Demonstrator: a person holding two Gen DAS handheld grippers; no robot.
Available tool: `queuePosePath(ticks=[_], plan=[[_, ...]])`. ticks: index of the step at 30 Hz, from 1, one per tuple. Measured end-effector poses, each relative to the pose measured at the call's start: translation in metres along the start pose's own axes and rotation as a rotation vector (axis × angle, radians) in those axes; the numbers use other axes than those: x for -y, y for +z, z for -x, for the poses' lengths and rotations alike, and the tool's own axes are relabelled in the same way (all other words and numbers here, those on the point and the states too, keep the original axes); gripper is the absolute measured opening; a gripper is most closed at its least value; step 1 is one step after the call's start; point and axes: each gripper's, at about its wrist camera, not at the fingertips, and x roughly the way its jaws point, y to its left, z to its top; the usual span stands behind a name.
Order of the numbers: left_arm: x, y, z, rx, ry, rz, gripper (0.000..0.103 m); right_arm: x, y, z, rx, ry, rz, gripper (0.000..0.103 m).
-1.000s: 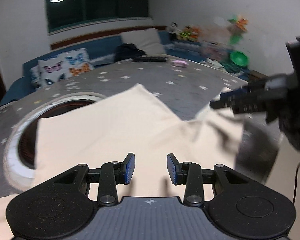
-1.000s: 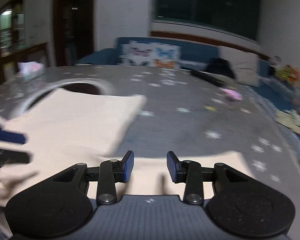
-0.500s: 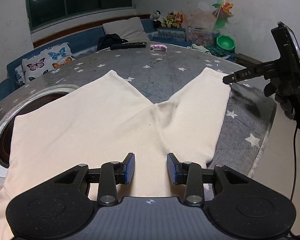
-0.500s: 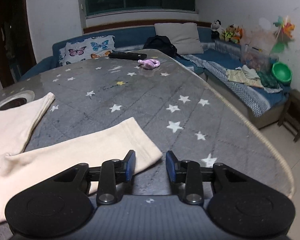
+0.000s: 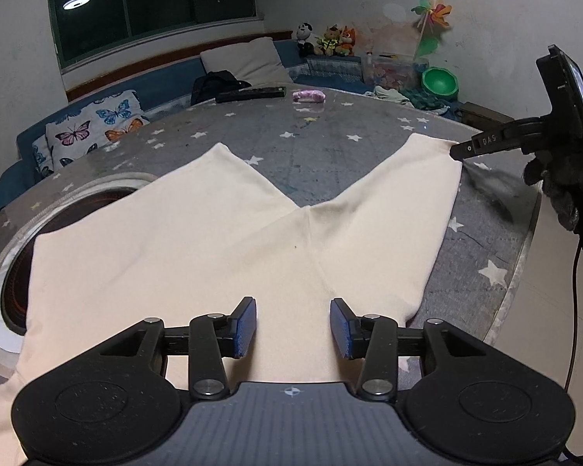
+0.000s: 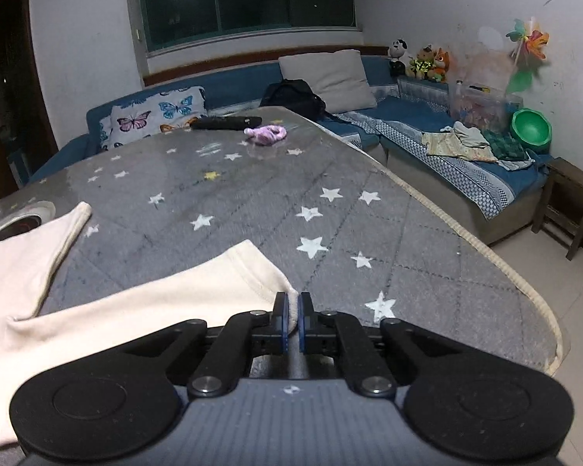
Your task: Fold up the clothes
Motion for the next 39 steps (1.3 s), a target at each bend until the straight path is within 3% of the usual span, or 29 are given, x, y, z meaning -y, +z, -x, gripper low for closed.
queuePosePath(ticks=[9,19,27,39], plan=[[0.004,0.009,-0.008,0.017,0.011,0.001,0.045,0.002,0.005,0.003,-0.004,0.021,-0.013,0.004],[0.007,0.011,-0.023,0.027,-0.019,0.014,0.034,-0.024,0.048,0.063,0.114,0.121,0.036,0.004],[-0.012,0.001,0.002,0.070,-0.030,0.071,0.034,-0.089,0.084,0.119,0.202,0.250,0.188,0.004],[-0.083,-0.053,0.068,0.119,0.141,0.258,0.040,-0.234,0.081,0.146,0.193,0.514,0.479,0.004]])
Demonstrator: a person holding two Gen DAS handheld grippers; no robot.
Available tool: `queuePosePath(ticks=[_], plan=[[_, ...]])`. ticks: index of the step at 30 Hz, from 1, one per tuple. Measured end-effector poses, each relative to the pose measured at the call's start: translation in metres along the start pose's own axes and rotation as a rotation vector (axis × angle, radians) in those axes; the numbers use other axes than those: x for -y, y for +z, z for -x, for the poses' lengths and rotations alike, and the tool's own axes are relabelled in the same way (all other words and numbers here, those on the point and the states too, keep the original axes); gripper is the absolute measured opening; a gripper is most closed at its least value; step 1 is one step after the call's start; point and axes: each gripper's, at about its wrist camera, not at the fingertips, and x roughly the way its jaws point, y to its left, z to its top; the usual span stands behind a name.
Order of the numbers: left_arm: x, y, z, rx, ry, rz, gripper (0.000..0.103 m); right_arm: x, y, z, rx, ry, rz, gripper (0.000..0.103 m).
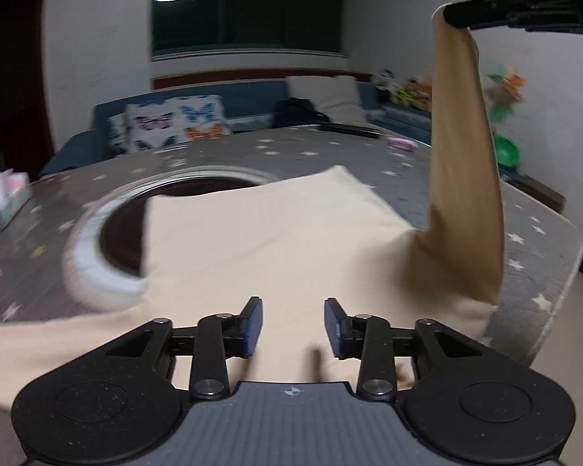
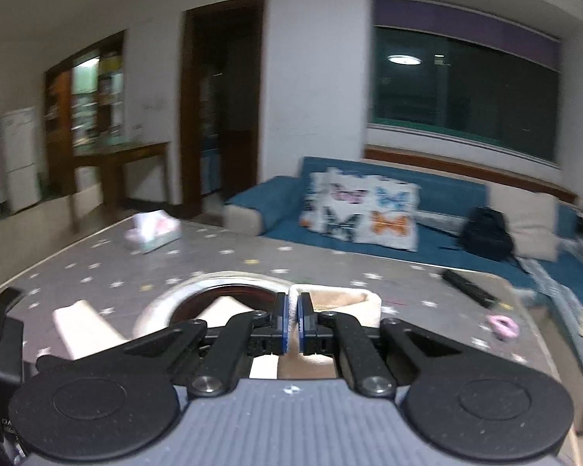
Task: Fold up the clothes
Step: 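Fold the lifted sleeve across the sweatshirt body with the right gripper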
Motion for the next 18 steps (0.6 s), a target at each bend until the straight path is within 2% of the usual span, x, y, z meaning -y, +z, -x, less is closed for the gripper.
queuePosePath(ticks=[7,9,11,18], plan=[[-0.023,-0.021,0.015,-0.018,0.045,0.076,0.046,-0.056,-0.006,-0.042,-0.075,0.171,0.032,0.004],[-0.025,-0.024,0.017,-0.025,0.047,0.082,0.046,-0.069,-0.012,-0.050,-0.097,0.220,0.025,0.010],[-0.027,-0.026,0.018,-0.029,0.051,0.081,0.046,-0.075,-0.017,-0.053,-0.111,0.250,0.030,0.011],[-0.033,-0.026,0.021,-0.033,0.068,0.087,0.047,-0.050,-0.032,-0.046,-0.169,0.187,0.058,0.013]])
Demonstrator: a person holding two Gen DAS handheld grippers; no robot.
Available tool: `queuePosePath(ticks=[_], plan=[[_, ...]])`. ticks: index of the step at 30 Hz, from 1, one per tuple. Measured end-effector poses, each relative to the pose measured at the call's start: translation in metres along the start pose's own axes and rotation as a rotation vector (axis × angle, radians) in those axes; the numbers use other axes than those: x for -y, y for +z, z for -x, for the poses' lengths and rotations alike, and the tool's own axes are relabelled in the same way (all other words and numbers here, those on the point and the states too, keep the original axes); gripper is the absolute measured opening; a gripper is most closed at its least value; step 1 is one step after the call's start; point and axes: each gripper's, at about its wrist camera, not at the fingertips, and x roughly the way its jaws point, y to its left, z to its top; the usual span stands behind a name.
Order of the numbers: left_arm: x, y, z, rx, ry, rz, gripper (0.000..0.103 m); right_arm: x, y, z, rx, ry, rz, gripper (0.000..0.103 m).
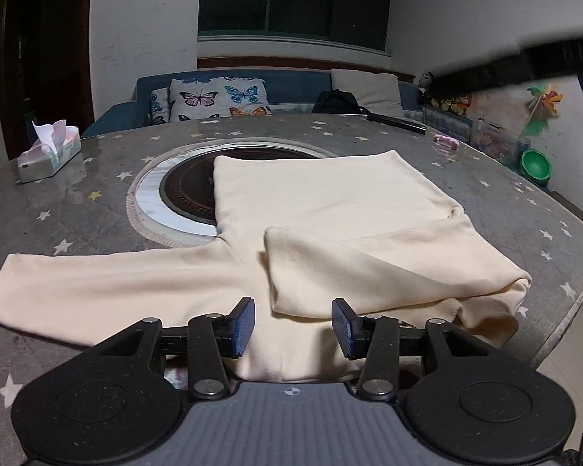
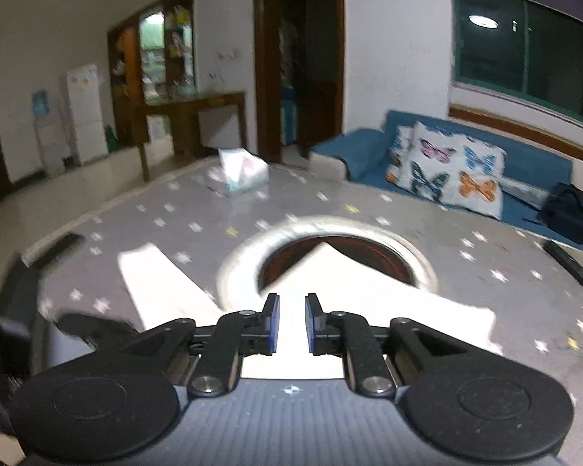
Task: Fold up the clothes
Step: 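Fold the lifted sleeve across the sweatshirt body with the right gripper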
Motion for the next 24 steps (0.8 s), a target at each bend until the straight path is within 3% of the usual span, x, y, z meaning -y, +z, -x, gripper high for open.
queuePosePath(ticks=[8,13,16,20,24], plan=[[-0.003,0.007,-0.010,-0.010,0.006,0.000,0.044,0.038,-0.063,-0.014,-0.202,-0.080,-0.011,0.014],[0.003,0.010,-0.017,-0.017,0.005,-0.013,0.007,0.043,-0.089,-0.018,-0.235,-0.069,-0.039,0.015],[0.001,0.012,-0.008,0.000,0.001,0.005,0.004,0.042,-0.100,-0.020,-0.252,-0.078,-0.018,0.024],[-0.002,0.011,0.003,-0.002,0.011,0.004,0.004,0.045,-0.105,-0.024,-0.273,-0.075,-0.018,0.024],[-0.004,0.009,0.001,-0.033,0.032,-0.018,0.005,0.051,-0.096,-0.022,-0.234,-0.084,-0.020,0.024]])
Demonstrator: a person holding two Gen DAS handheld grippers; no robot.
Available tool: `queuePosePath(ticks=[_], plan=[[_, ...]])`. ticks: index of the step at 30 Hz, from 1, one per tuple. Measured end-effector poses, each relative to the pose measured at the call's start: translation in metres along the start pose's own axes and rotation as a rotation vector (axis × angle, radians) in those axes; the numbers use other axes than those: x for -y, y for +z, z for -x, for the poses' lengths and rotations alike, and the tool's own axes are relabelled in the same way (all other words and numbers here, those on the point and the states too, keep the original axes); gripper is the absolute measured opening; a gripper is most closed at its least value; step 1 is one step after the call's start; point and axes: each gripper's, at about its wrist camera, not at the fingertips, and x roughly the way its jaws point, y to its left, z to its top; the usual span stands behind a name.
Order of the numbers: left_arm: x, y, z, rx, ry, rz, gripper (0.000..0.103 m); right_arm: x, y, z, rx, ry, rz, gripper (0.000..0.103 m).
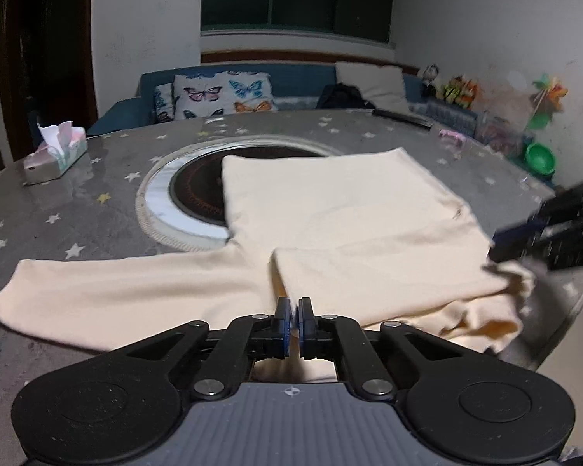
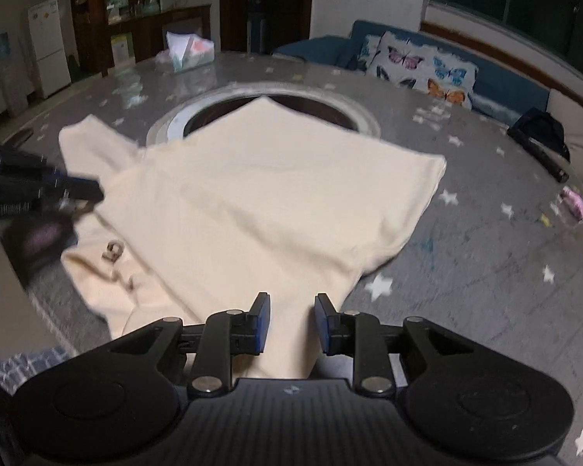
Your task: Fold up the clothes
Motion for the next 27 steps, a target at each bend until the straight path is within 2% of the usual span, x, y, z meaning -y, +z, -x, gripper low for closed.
queuePosePath(ticks=[6,9,16,18,23,27], plan=[[-0.002,0.009,0.007,0.029,0.012,-0.004,0.010,0.011,0.014,-0.016,0.027,-0.015,-0.023,0.024],[0.004,0.016,0.004,0.050,-0.014,-0.016,0.038,0.014,0.018,-0.026,0.031,-0.021,-0.038,0.024],[0.015,0.021,-0.029,0.017,-0.019,-0.032,0.036,0.014,0.017,-0.037,0.042,-0.025,-0.052,0.028],[0.014,0.020,-0.037,0.002,-0.008,-0.029,0.032,0.013,0.018,-0.037,0.043,-0.024,-0.050,0.033],[0.010,0.015,-0.038,-0.004,0.017,-0.041,0.032,0.009,0.021,-0.036,0.046,-0.026,-0.033,0.040],[0.004,0.012,-0.031,0.000,0.031,-0.020,0.034,0.007,0.022,-0.037,0.047,-0.033,-0.033,0.040]])
